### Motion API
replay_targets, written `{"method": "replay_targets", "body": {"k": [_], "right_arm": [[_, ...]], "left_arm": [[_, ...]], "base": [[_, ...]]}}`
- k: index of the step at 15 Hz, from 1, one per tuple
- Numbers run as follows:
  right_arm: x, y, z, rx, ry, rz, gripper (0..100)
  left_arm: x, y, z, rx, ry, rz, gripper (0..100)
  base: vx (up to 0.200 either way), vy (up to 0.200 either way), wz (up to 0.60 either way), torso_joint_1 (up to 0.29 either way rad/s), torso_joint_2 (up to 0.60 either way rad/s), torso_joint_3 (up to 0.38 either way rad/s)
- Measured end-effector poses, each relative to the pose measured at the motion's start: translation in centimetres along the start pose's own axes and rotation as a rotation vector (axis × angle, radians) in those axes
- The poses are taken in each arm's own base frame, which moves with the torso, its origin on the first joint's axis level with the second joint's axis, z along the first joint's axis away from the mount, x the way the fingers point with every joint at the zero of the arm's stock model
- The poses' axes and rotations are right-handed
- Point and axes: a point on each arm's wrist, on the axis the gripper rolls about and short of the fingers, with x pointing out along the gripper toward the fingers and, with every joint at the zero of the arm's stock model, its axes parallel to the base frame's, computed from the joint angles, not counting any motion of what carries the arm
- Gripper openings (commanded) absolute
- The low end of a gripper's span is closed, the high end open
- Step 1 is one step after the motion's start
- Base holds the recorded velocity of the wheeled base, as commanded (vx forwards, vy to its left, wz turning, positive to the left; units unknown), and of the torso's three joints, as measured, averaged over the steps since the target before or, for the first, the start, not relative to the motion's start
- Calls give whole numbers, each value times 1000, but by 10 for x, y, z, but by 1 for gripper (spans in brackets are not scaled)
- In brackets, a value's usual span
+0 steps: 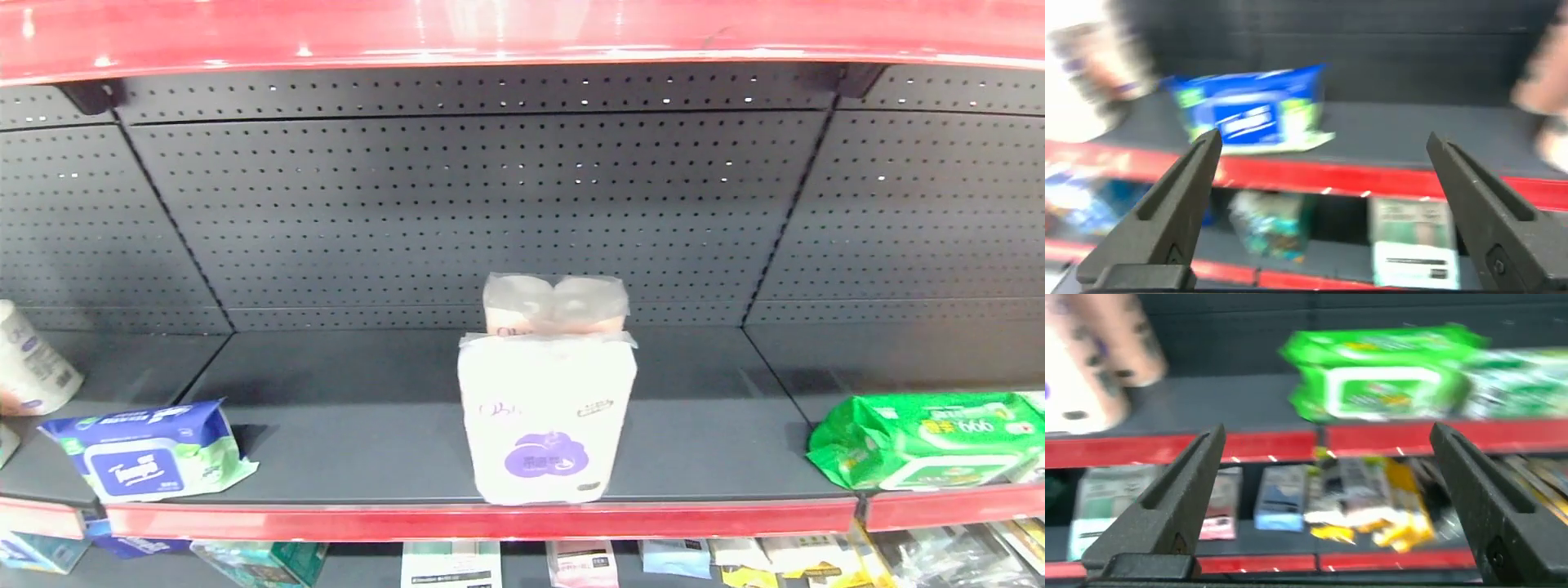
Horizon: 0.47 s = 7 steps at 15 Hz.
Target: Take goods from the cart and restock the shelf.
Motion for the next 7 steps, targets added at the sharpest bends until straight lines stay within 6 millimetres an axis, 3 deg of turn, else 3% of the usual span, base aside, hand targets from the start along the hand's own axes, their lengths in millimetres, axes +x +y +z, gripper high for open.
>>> {"method": "replay_targets", "body": {"k": [7], "right_arm": [[0,0,0,-2,0,-1,100]], "left_arm": [[0,0,0,-6,0,-4,100]], "base": [[0,0,0,0,0,0]]}}
